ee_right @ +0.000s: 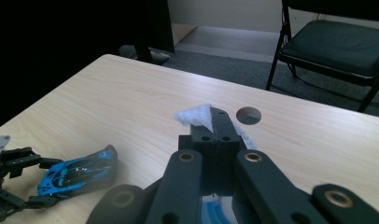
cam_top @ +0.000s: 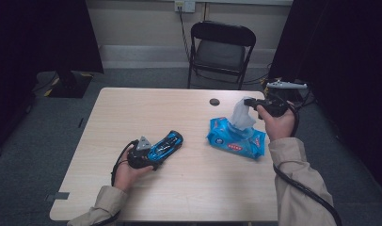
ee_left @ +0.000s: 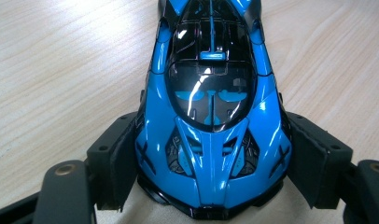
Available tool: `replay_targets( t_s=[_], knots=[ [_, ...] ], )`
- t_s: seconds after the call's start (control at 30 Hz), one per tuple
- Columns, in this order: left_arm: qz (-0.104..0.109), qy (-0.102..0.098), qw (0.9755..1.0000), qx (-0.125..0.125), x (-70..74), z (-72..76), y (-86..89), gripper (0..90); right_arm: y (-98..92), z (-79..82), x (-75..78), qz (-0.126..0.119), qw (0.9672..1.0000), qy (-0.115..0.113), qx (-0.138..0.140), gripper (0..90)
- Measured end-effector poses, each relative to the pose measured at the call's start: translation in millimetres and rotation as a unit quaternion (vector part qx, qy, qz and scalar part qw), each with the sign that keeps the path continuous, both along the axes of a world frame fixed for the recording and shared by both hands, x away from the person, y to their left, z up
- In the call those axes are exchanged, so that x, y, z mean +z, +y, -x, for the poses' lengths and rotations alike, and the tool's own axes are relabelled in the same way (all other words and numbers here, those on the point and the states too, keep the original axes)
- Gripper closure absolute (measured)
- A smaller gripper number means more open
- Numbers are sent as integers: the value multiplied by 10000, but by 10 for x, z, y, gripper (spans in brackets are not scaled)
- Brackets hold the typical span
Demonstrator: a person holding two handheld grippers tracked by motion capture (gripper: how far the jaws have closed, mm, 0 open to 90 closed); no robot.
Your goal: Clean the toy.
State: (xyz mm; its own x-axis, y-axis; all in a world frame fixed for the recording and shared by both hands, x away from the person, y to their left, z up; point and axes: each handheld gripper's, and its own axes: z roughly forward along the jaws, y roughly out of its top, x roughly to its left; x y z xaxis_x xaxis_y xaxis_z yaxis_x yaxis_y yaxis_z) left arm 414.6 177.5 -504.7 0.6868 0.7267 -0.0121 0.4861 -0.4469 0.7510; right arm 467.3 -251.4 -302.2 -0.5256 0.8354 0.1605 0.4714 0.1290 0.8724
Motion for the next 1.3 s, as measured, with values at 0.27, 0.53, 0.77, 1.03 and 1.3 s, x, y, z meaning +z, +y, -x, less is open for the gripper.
replay_targets(
  t_s=[0.27, 0.53, 0.77, 1.03, 1.3],
  knots=[
    [-4, 15, 10000, -7, 3, 0, 1, 255, -14, 52, 194, -22, 9999, -123, -12, 900],
    [-5, 16, 10000, -13, 3, -1, 2, 255, 35, 115, 286, -112, 9995, -258, 157, 900],
    [-4, 17, 10000, -13, 2, -1, 2, 255, 204, 142, 358, -222, 9981, -328, 466, 900],
    [-3, 5, 10000, -1, 1, 0, 0, 255, 437, 162, 286, -339, 9960, -320, 761, 900],
    [-5, 3, 10000, 3, 0, 1, -1, 256, 640, 245, 110, -469, 9930, -199, 1064, 900]
  ],
)
